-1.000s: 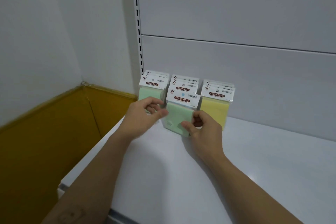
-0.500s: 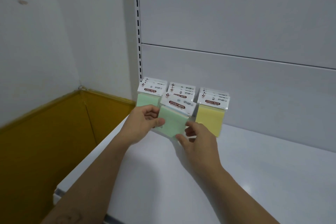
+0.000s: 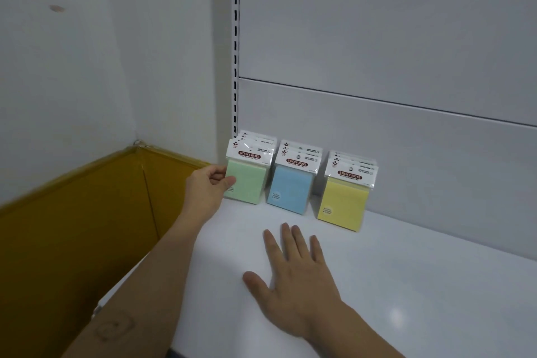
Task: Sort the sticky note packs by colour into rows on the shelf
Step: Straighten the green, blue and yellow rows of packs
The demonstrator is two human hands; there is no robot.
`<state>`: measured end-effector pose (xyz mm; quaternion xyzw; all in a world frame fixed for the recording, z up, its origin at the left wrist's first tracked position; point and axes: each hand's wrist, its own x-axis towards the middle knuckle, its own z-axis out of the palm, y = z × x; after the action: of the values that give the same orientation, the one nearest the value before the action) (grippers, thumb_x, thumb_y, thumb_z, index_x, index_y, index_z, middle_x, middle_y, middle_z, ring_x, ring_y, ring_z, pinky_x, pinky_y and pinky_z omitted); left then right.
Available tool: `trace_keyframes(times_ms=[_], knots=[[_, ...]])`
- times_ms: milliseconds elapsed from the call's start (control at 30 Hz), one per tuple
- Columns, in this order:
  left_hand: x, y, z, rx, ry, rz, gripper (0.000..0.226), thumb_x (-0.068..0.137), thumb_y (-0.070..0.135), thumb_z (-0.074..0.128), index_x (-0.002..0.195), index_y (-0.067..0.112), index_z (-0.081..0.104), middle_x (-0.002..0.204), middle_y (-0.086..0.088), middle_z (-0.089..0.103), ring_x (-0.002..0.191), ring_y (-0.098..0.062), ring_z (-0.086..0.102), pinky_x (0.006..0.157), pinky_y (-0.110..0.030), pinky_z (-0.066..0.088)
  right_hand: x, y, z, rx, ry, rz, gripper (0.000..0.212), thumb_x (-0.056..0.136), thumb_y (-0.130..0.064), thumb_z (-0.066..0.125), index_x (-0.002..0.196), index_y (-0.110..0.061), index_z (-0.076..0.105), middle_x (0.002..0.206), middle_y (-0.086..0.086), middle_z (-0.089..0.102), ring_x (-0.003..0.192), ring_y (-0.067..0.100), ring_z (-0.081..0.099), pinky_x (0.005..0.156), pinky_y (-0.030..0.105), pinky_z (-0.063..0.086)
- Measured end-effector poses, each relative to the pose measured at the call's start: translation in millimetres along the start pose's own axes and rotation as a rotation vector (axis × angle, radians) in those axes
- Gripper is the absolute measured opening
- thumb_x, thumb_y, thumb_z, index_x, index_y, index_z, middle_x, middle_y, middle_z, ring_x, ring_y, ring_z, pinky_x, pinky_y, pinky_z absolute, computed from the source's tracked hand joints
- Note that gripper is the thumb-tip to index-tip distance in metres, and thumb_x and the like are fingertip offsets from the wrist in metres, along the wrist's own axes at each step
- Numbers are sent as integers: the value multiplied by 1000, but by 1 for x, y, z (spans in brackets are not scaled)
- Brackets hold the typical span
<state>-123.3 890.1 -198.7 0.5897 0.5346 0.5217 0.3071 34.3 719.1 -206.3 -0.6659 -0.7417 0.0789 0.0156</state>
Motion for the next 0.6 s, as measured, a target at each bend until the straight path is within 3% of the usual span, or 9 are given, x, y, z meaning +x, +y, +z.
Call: trace_keyframes(times_ms=[133, 300, 433, 600], knots=[[0, 0, 2, 102, 58, 22, 18, 82, 12, 72, 100, 10, 71, 84, 6, 66, 76, -8, 61, 70, -17, 44, 2, 0, 2, -9, -3, 0, 99, 61, -78, -15, 149, -31, -19, 157, 2, -25, 143, 20, -29, 117, 48, -14], [-1, 1, 4, 89, 70, -5, 16, 83, 13, 72, 98, 11, 69, 82, 4, 66, 78, -11, 64, 78, -28, 54, 1, 0, 1, -13, -9, -4, 99, 62, -78, -15, 149, -31, -20, 157, 1, -26, 143, 19, -30, 117, 47, -14], [-2, 2, 4, 51, 73, -20, 24, 83, 15, 73, 105, 13, 65, 84, 7, 64, 77, -7, 63, 69, -18, 50, 3, -1, 3, -11, -12, 10, 97, 63, -79, -14, 148, -33, -20, 157, -1, -27, 142, 18, -30, 117, 46, -16], [-2, 1, 5, 101, 70, -18, 29, 84, 18, 72, 111, 10, 64, 92, 3, 66, 83, -11, 64, 69, -17, 49, 4, -1, 1, 1, -19, 15, 99, 61, -80, -13, 149, -35, -18, 157, -2, -25, 143, 17, -29, 117, 46, -15]])
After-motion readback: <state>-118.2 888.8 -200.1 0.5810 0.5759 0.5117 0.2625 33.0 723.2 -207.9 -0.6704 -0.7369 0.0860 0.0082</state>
